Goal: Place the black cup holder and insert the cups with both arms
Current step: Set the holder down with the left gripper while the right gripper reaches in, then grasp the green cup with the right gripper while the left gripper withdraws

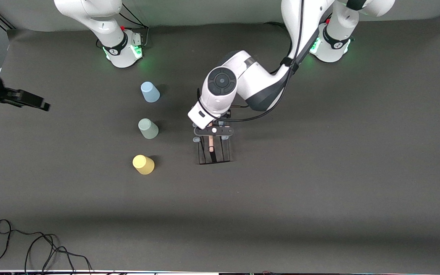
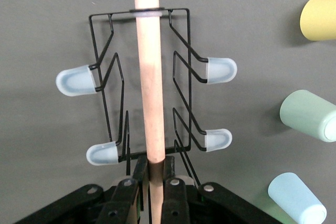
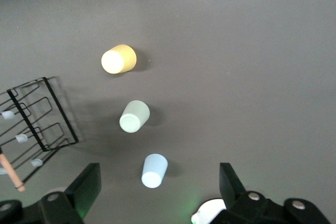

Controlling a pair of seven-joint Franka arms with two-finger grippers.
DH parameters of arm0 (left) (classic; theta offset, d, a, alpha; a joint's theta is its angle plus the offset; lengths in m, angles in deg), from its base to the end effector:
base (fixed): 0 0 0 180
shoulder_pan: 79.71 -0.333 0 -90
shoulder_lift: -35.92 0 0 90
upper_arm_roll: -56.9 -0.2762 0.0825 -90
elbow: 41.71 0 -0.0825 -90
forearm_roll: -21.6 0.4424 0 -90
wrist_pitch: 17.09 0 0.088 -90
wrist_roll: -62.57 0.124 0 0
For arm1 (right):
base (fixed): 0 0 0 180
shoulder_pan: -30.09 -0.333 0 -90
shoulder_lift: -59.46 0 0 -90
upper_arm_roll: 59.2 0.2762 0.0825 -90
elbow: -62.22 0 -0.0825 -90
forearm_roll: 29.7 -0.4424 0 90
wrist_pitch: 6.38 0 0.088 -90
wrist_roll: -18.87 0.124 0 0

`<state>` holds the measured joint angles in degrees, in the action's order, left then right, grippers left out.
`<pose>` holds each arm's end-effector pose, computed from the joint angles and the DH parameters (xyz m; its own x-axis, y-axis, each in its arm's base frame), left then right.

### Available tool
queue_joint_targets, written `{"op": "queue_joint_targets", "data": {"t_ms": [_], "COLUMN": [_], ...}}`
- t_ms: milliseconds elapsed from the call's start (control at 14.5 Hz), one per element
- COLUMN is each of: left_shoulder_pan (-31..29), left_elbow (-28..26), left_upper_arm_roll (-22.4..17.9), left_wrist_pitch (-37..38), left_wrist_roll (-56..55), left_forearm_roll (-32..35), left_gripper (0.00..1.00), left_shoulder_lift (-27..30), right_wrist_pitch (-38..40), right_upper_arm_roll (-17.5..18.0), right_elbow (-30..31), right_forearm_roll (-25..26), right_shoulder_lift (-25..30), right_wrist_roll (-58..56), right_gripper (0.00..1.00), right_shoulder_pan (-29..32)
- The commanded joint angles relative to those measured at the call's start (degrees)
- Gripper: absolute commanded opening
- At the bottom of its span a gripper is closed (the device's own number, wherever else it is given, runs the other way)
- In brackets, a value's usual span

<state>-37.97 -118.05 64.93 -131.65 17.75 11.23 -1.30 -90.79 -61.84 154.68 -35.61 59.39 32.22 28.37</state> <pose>0.4952 -0.5796 0.2855 0.9858 0.0008 -0.1679 0.0319 -0.9827 0.1826 0.5982 0.0040 0.5375 0.9585 -0.2353 -0.1607 -0.2486 -0.9663 -0.0675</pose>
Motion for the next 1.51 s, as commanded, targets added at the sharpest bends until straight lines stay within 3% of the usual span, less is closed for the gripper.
{"op": "queue_joint_targets", "data": {"t_ms": [0,69,138,207,275,344,620,757,964,1446], "left_shoulder_pan": [0.88,0.89,0.89,1.23,1.41,1.33,-0.6,-4.11,-6.48,-23.43], "left_elbow": [2.87,2.87,2.87,2.78,2.86,2.87,3.04,3.04,0.94,-3.19], "left_upper_arm_roll": [0.23,0.23,0.23,0.23,0.23,0.15,-0.64,-1.0,-3.71,-3.9], "left_wrist_pitch": [-1.96,-3.72,-4.87,-5.58,-5.58,-5.5,-3.13,2.73,12.05,19.98], "left_wrist_roll": [-0.97,-1.06,-0.89,-1.14,-1.15,-1.06,-0.8,-0.45,0.69,20.7], "left_forearm_roll": [-0.62,-0.62,-0.18,0.43,0.44,0.53,0.79,0.96,9.2,10.28], "left_gripper": [0.0,0.0,0.28,0.63,0.84,0.98,0.98,0.98,0.98,0.93], "left_shoulder_lift": [-1.54,-2.24,-2.42,-2.42,-2.34,-1.99,1.69,4.6,8.64,17.26], "right_wrist_pitch": [-6.09,-8.99,-11.46,-13.83,-16.2,-18.4,-31.49,-37.11,-46.61,-65.76], "right_upper_arm_roll": [-0.26,-0.26,-0.26,-0.26,-0.26,-0.26,-0.26,-0.26,-0.26,-0.17], "right_elbow": [6.92,9.38,11.49,13.6,15.45,17.47,28.98,34.16,41.11,50.35], "right_forearm_roll": [-0.33,-0.24,-0.24,-0.07,0.02,0.11,0.11,0.11,0.11,0.02], "right_shoulder_lift": [2.08,2.7,2.97,3.14,3.14,3.23,5.07,5.34,4.56,-3.7], "right_wrist_roll": [5.18,7.01,8.95,10.79,11.77,12.91,17.75,18.54,18.99,18.99], "right_gripper": [1.0,1.0,1.0,1.0,1.0,1.0,1.0,1.0,1.0,1.0], "right_shoulder_pan": [-3.37,-4.6,-5.74,-7.23,-8.38,-9.17,-13.04,-14.8,-17.0,-20.17]}}
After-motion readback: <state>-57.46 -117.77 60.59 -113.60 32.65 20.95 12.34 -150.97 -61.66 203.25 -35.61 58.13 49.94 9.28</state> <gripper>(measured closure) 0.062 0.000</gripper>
